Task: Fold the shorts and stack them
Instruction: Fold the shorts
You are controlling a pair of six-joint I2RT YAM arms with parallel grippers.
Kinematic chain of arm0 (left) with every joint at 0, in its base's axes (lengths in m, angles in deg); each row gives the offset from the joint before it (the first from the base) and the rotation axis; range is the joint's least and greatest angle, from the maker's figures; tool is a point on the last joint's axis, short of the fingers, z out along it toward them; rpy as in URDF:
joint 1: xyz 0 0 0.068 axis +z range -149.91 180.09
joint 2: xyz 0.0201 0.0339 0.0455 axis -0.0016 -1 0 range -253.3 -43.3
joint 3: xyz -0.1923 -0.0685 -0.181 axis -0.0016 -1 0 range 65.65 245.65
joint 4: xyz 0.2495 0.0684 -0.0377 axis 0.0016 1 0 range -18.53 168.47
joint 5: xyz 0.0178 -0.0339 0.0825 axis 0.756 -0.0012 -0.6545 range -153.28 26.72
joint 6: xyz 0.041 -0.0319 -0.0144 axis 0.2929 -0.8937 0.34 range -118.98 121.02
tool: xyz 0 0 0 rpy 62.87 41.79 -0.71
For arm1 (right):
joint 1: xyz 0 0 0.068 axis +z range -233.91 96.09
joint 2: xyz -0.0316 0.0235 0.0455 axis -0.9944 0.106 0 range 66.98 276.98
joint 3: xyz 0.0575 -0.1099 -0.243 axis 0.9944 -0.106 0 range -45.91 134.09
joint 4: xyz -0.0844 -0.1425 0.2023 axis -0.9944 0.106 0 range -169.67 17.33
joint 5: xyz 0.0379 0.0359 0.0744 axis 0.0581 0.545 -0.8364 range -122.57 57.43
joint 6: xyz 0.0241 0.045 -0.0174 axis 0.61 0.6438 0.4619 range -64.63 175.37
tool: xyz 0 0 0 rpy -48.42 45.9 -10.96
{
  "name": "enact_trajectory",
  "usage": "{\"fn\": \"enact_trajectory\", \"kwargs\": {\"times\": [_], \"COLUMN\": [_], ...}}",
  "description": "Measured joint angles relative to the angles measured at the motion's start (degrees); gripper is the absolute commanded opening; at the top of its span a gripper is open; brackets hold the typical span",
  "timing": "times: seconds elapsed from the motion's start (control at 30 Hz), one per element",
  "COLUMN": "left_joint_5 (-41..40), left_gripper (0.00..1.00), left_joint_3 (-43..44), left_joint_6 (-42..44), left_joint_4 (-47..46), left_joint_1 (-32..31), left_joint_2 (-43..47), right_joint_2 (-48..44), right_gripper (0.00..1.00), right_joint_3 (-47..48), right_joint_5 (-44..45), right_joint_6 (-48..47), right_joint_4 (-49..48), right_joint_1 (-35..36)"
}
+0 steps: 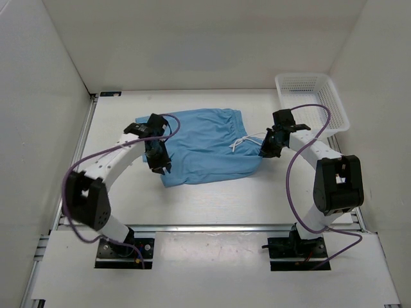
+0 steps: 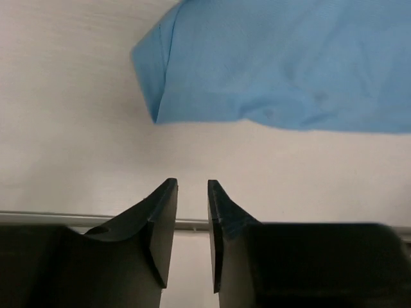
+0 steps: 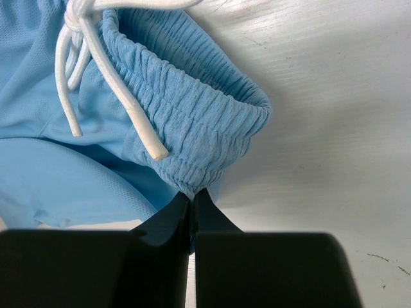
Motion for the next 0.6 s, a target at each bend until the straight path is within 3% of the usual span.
{"fn": "enact_trajectory", "kwargs": {"times": [0.07, 0.13, 0.33, 0.43, 0.47, 0.5, 0.53, 0.6], "left_joint_5": [0.6, 0.6, 0.5, 0.6, 0.6, 0.6, 0.6, 0.8], "left_gripper": [0.46, 0.61, 0.61, 0.48, 0.37, 0.18, 0.1, 0.1], "left_joint_3": [-1.0, -1.0, -0.9, 0.0, 0.2, 0.3, 0.3, 0.3], "left_joint_6": [-0.7, -0.8, -0.8, -0.5, -0.5, -0.5, -0.6, -0.2], "left_joint_4": [-2.0, -4.2, -7.4, -8.0, -8.4, -8.7, -9.0, -9.1], "left_joint_1": [0.0, 0.0, 0.0, 0.0, 0.0, 0.0, 0.0, 0.0], "left_joint_2": [-5.0, -11.1, -19.9, -21.1, -21.5, -21.7, -21.8, -21.8], "right_joint_2": [0.0, 0.0, 0.0, 0.0, 0.0, 0.0, 0.0, 0.0], "right_gripper": [0.0, 0.0, 0.0, 0.0, 0.0, 0.0, 0.0, 0.0], "right_joint_3": [0.0, 0.0, -0.1, -0.1, -0.1, -0.1, -0.1, -0.1], "right_joint_5": [0.0, 0.0, 0.0, 0.0, 0.0, 0.0, 0.0, 0.0], "right_joint_6": [0.0, 0.0, 0.0, 0.0, 0.0, 0.0, 0.0, 0.0], "right_joint_4": [0.0, 0.0, 0.0, 0.0, 0.0, 0.0, 0.0, 0.0], "right_joint_1": [0.0, 0.0, 0.4, 0.4, 0.5, 0.5, 0.5, 0.5]}}
